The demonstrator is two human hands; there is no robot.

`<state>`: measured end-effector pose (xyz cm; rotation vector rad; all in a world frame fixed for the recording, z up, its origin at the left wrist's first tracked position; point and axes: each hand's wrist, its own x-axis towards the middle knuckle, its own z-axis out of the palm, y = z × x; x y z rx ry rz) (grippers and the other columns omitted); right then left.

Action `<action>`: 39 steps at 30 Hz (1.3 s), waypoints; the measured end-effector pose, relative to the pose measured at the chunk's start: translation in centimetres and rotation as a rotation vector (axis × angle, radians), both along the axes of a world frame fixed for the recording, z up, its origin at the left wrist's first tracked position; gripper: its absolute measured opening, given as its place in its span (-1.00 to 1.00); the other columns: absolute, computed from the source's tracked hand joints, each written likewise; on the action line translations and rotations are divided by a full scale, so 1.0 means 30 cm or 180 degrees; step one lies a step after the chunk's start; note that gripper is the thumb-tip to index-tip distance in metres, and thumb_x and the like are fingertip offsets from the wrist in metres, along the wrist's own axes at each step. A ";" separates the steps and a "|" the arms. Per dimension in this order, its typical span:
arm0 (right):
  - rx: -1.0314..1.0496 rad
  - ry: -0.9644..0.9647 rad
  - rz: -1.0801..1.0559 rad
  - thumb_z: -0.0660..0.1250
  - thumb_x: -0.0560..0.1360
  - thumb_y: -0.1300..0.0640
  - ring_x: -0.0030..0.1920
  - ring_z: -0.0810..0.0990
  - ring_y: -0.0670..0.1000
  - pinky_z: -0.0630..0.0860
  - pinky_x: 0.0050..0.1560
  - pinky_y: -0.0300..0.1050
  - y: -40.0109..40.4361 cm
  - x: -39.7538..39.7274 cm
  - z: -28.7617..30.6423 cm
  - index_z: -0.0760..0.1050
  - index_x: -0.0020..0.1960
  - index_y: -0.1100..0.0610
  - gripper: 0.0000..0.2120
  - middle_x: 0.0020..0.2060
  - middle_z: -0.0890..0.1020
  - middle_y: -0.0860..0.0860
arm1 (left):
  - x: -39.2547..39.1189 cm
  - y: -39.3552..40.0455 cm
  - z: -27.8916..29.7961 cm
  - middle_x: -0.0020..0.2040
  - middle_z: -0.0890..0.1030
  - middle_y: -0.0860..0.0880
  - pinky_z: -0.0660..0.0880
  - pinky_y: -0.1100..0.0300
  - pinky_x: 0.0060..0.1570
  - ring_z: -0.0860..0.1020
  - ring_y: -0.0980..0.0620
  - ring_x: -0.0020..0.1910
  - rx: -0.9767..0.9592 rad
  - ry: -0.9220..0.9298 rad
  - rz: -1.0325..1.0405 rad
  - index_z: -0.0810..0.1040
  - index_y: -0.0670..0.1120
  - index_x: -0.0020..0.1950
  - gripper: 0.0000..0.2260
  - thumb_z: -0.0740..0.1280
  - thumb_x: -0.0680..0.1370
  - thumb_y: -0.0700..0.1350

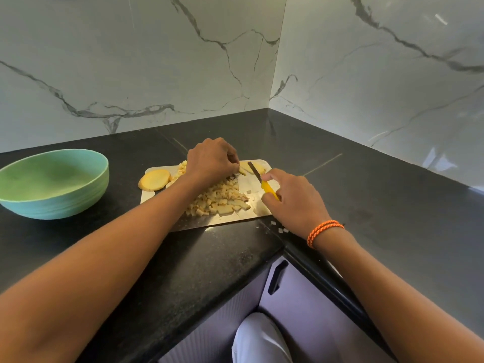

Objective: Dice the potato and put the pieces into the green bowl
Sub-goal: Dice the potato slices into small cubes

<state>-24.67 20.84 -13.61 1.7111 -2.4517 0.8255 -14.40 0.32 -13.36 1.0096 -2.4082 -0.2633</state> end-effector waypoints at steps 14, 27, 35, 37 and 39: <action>0.0120 0.0008 0.0129 0.29 0.56 -0.07 -0.08 0.59 0.07 0.60 0.01 0.07 -0.150 -0.017 -0.015 0.49 0.34 -0.14 -0.66 -0.08 0.61 0.03 | 0.017 -0.034 -0.007 -0.21 0.69 0.19 0.57 0.18 -0.21 0.62 0.14 -0.19 0.0197 0.0090 -0.0049 0.78 0.11 -0.10 -0.95 0.54 0.52 0.04; 0.0220 -0.0176 0.0141 0.34 0.55 -0.07 -0.22 0.54 0.00 0.62 -0.02 0.08 -0.114 -0.018 -0.004 0.53 0.30 -0.13 -0.68 -0.05 0.61 0.01 | -0.018 0.014 -0.002 0.00 0.73 0.14 0.34 0.23 -0.33 0.58 0.10 -0.17 -0.0189 -0.0092 0.0048 0.77 0.11 -0.04 -0.87 0.51 0.53 0.13; 0.0323 -0.0112 0.0138 0.34 0.57 -0.05 -0.14 0.58 -0.01 0.62 -0.02 0.05 0.029 -0.029 0.000 0.51 0.32 -0.12 -0.68 -0.13 0.62 -0.03 | -0.006 0.031 0.008 0.01 0.72 0.14 0.36 0.23 -0.31 0.52 0.13 -0.23 -0.0153 -0.0125 0.0009 0.78 0.10 -0.02 -0.87 0.53 0.54 0.12; 0.0297 -0.0153 0.0171 0.34 0.57 -0.05 -0.15 0.59 -0.01 0.62 -0.03 0.03 0.043 -0.029 0.001 0.51 0.33 -0.11 -0.67 -0.12 0.63 -0.02 | 0.000 0.032 0.020 0.03 0.73 0.14 0.34 0.25 -0.33 0.51 0.15 -0.24 -0.0095 -0.0218 -0.0047 0.78 0.10 -0.01 -0.90 0.53 0.55 0.08; 0.0155 -0.0195 0.0237 0.34 0.57 -0.01 -0.32 0.51 -0.09 0.55 -0.19 -0.08 0.044 -0.030 0.009 0.53 0.31 -0.09 -0.69 -0.27 0.60 -0.05 | 0.011 0.027 0.038 0.04 0.73 0.14 0.39 0.23 -0.32 0.53 0.15 -0.21 0.0024 -0.0354 -0.0156 0.78 0.12 -0.02 -0.95 0.52 0.56 0.03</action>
